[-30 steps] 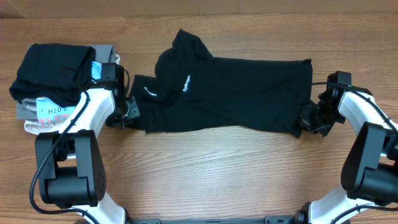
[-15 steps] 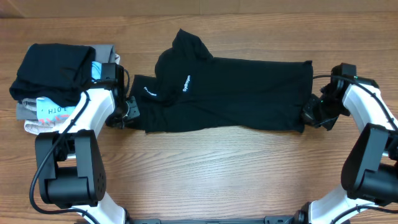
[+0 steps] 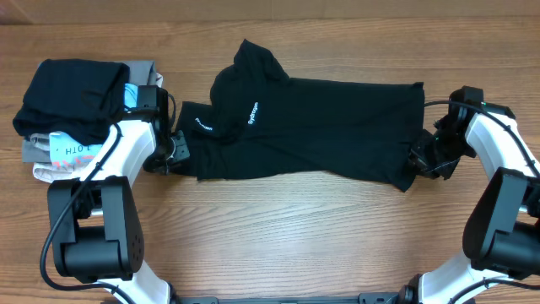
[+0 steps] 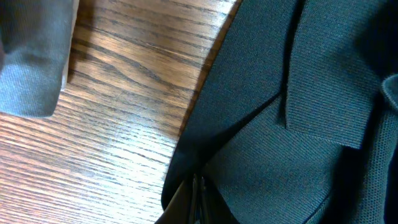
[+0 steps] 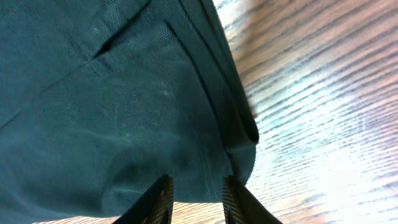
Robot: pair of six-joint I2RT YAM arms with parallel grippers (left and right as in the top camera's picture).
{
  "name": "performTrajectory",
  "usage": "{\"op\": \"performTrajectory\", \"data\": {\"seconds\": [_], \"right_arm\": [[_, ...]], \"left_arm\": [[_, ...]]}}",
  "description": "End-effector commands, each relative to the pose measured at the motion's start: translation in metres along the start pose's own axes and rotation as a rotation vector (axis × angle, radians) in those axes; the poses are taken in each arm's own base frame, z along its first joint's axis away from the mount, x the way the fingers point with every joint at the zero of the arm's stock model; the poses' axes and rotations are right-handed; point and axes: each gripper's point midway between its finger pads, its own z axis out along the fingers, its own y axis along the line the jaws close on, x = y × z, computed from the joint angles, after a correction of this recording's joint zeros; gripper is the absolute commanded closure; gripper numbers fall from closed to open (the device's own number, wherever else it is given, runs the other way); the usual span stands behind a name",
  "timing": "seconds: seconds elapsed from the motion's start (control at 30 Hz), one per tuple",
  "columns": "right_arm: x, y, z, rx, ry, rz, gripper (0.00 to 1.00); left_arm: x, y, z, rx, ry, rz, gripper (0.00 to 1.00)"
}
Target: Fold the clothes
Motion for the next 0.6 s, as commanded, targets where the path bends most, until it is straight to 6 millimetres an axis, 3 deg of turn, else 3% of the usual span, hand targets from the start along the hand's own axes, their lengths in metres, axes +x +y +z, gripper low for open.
{"op": "performTrajectory", "data": {"seconds": [0.0,0.4,0.57], "right_arm": [[0.000,-0.007,-0.002,0.041,-0.031,0.028,0.69],[0.001,-0.010,0.019,0.016,-0.047,0.023,0.69],[0.002,-0.005,0.019,-0.011,-0.039,0.022,0.74]], "left_arm": [[0.005,0.000,0.005,0.002,0.023,0.020,0.96],[0.005,0.000,0.005,0.002,0.022,0.019,0.96],[0.005,0.000,0.005,0.002,0.022,0.019,0.96]]}}
